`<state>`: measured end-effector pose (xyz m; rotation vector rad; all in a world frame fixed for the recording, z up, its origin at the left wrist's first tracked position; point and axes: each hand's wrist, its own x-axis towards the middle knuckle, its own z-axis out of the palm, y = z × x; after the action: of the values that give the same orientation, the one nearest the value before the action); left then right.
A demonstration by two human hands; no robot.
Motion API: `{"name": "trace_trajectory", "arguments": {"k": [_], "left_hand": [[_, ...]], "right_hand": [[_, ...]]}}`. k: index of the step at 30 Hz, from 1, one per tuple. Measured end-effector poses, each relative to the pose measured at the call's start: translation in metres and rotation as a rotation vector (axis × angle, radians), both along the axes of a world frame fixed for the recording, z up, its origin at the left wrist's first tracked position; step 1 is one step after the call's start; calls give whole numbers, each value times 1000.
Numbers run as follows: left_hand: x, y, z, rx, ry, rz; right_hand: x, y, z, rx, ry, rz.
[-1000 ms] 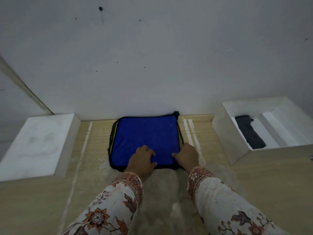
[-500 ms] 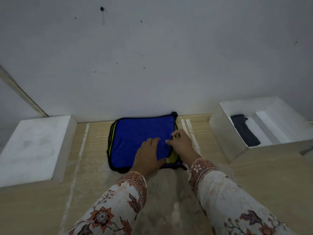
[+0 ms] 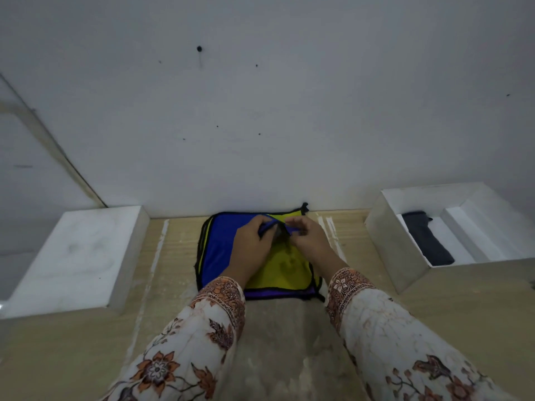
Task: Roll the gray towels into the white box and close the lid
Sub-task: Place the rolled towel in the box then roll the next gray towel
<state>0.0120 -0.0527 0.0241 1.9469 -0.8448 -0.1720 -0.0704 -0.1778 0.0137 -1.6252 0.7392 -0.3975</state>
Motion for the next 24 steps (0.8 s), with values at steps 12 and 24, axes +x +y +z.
{"name": "trace_trajectory", "arguments": {"k": [12, 24], "left_hand": [[19, 3, 89, -329, 9, 34], [32, 10, 121, -402, 62, 350]], "right_hand": [[15, 5, 31, -328, 128, 106], [-14, -16, 104, -483, -67, -312]]}}
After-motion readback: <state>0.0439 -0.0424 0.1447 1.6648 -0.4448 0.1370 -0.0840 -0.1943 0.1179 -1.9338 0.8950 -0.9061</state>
